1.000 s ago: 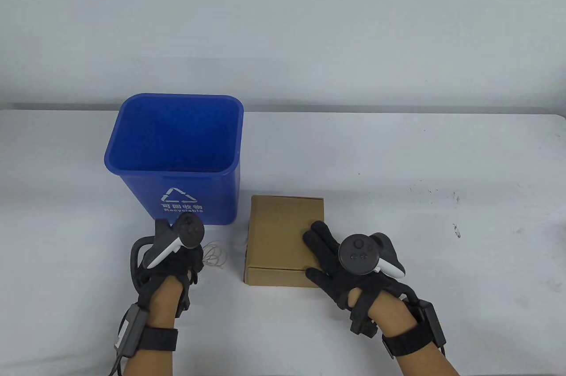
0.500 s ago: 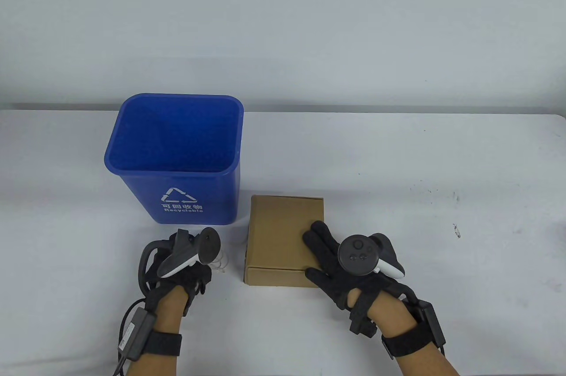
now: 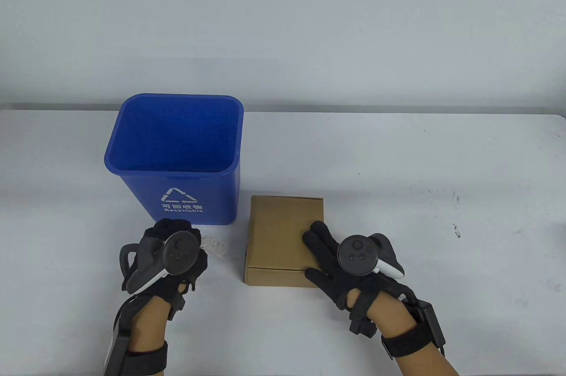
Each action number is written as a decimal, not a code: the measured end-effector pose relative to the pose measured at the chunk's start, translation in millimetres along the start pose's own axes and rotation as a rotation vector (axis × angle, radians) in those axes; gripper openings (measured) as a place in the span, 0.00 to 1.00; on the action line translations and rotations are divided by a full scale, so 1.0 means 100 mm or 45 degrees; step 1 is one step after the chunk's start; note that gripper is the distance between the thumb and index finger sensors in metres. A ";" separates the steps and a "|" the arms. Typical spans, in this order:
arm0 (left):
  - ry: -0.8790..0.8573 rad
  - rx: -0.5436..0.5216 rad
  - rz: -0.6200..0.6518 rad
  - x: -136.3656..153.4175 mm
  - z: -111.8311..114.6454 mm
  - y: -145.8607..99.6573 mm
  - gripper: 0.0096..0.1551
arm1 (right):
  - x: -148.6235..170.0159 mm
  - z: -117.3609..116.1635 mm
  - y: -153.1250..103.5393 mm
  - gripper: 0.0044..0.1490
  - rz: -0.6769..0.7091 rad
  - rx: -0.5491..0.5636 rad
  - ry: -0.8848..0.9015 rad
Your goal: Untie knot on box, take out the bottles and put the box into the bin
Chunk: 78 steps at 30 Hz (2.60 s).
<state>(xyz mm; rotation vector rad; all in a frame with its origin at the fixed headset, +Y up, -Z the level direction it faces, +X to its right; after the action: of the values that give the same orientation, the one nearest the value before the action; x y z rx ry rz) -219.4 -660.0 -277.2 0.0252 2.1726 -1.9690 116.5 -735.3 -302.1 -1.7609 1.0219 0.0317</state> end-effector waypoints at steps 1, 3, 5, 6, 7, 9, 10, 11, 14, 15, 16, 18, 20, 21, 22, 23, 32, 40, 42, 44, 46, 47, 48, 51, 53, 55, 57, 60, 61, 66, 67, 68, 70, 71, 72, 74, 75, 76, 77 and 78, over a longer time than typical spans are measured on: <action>0.005 -0.024 0.010 -0.02 -0.04 -0.01 0.21 | 0.00 0.00 0.00 0.50 0.000 0.000 0.000; 0.013 -0.055 0.017 -0.07 -0.14 -0.04 0.21 | 0.00 0.00 0.00 0.50 0.000 0.000 0.000; -0.019 -0.079 0.015 -0.10 -0.26 -0.04 0.21 | 0.00 0.00 0.00 0.50 0.002 0.001 0.003; -0.031 -0.087 0.017 -0.12 -0.31 -0.04 0.21 | 0.00 0.00 0.00 0.50 0.002 0.002 0.003; -0.028 -0.096 0.016 -0.13 -0.39 -0.03 0.21 | 0.00 0.00 0.00 0.50 0.002 0.001 0.001; -0.015 -0.105 0.019 -0.17 -0.53 -0.02 0.21 | 0.00 0.00 0.00 0.50 0.003 0.001 0.002; -0.010 -0.115 0.024 -0.20 -0.60 -0.02 0.21 | 0.00 0.00 0.01 0.50 0.004 0.000 0.005; 0.006 -0.123 0.029 -0.23 -0.68 -0.02 0.21 | 0.00 0.00 0.01 0.50 0.006 -0.001 0.008; 0.041 -0.142 0.036 -0.31 -0.91 0.00 0.21 | -0.01 0.00 0.02 0.50 0.009 -0.004 0.003; 0.049 -0.156 0.040 -0.34 -0.99 0.01 0.21 | -0.01 0.00 0.02 0.50 0.009 -0.004 -0.005; 0.043 -0.166 0.043 -0.36 -1.04 0.02 0.21 | -0.01 0.00 0.02 0.50 0.008 -0.003 -0.014; 0.044 -0.186 0.033 -0.40 -1.14 0.03 0.21 | -0.01 0.00 0.02 0.50 0.005 -0.002 -0.024; 0.040 -0.204 0.022 -0.44 -1.26 0.06 0.21 | -0.01 0.00 0.02 0.50 0.003 -0.003 -0.030; 0.043 -0.211 0.018 -0.45 -1.30 0.07 0.21 | -0.01 0.00 0.02 0.50 0.002 -0.003 -0.029; 0.049 -0.218 0.014 -0.46 -1.36 0.10 0.21 | -0.01 0.00 0.02 0.50 0.003 -0.003 -0.027; 0.056 -0.226 0.015 -0.46 -1.39 0.11 0.21 | -0.01 0.00 0.02 0.50 0.003 -0.003 -0.025; 0.051 -0.325 -0.044 -0.44 -1.83 0.34 0.22 | -0.01 0.01 0.01 0.50 -0.001 0.011 -0.033; 0.008 -0.334 -0.112 -0.40 -1.94 0.63 0.22 | -0.02 0.02 0.01 0.50 -0.006 0.011 -0.050; 0.027 -0.343 -0.127 -0.39 -1.94 0.71 0.22 | -0.01 0.02 0.01 0.50 -0.005 0.010 -0.043; 0.041 -0.358 -0.150 -0.39 -1.93 0.77 0.22 | -0.01 0.02 0.02 0.50 -0.006 0.004 -0.038; 0.039 -0.350 -0.172 -0.38 -1.92 0.85 0.22 | -0.01 0.02 0.02 0.50 -0.007 -0.003 -0.037; 0.036 -0.348 -0.189 -0.37 -1.92 0.90 0.22 | -0.01 0.03 0.02 0.50 -0.008 -0.007 -0.038; 0.037 -0.346 -0.202 -0.37 -1.92 0.92 0.22 | -0.01 0.03 0.02 0.50 -0.008 -0.009 -0.037; 0.012 -0.346 -0.243 -0.34 -1.94 1.02 0.22 | -0.01 0.03 0.01 0.50 -0.004 -0.005 -0.031; -0.007 -0.343 -0.281 -0.31 -1.94 1.07 0.23 | -0.01 0.03 0.01 0.50 -0.004 -0.005 -0.033; -0.002 -0.363 -0.292 -0.28 -1.95 1.10 0.21 | -0.01 0.03 0.02 0.50 -0.004 -0.006 -0.032; -0.016 -0.348 -0.309 -0.25 -1.92 1.12 0.21 | -0.01 0.03 0.02 0.50 -0.004 -0.007 -0.031; -0.014 -0.313 -0.334 -0.20 -1.86 1.15 0.22 | -0.01 0.03 0.02 0.50 -0.005 -0.007 -0.032; -0.022 -0.280 -0.346 -0.19 -1.83 1.16 0.29 | -0.01 0.03 0.02 0.50 -0.005 -0.007 -0.034; 0.001 -0.164 -0.347 -0.16 -1.78 1.16 0.63 | -0.01 0.04 0.02 0.50 -0.005 -0.008 -0.033; -0.014 -0.156 -0.348 -0.16 -1.78 1.16 0.64 | -0.01 0.04 0.02 0.50 -0.005 -0.008 -0.033; -0.023 -0.156 -0.351 -0.15 -1.79 1.15 0.64 | -0.01 0.04 0.02 0.50 -0.005 -0.007 -0.034; -0.024 -0.157 -0.355 -0.14 -1.81 1.14 0.64 | -0.01 0.04 0.02 0.50 -0.005 -0.007 -0.033; -0.029 -0.153 -0.354 -0.14 -1.81 1.14 0.63 | -0.01 0.04 0.02 0.50 -0.004 -0.007 -0.033; -0.032 -0.151 -0.351 -0.14 -1.82 1.13 0.63 | -0.01 0.04 0.02 0.50 -0.004 -0.007 -0.033; -0.032 -0.152 -0.346 -0.14 -1.82 1.12 0.63 | -0.02 0.04 0.02 0.50 -0.005 -0.008 -0.033; -0.032 -0.150 -0.337 -0.15 -1.82 1.11 0.63 | -0.02 0.04 0.02 0.50 -0.005 -0.008 -0.033; -0.036 -0.144 -0.324 -0.16 -1.81 1.11 0.62 | -0.01 0.04 0.02 0.50 -0.005 -0.008 -0.032; -0.040 -0.134 -0.310 -0.17 -1.80 1.10 0.62 | -0.02 0.04 0.02 0.50 -0.005 -0.008 -0.032; -0.041 -0.116 -0.287 -0.19 -1.78 1.08 0.62 | -0.02 0.04 0.02 0.50 -0.005 -0.008 -0.032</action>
<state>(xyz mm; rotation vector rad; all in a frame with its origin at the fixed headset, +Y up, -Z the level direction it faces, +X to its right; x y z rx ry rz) -209.3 -470.7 -364.7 -0.2752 2.3303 -1.9636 115.8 -731.5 -304.5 -1.7637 1.0012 0.0549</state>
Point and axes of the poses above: the tracker on the back of each hand, its own x axis roughly to the little-finger side, its own y axis roughly from the wrist to the fingertips, z = x × y, the point moved 1 cm from there along y, roughly from the wrist to the fingertips, and after that the axes turned 2 degrees about x, right-handed, at the moved point
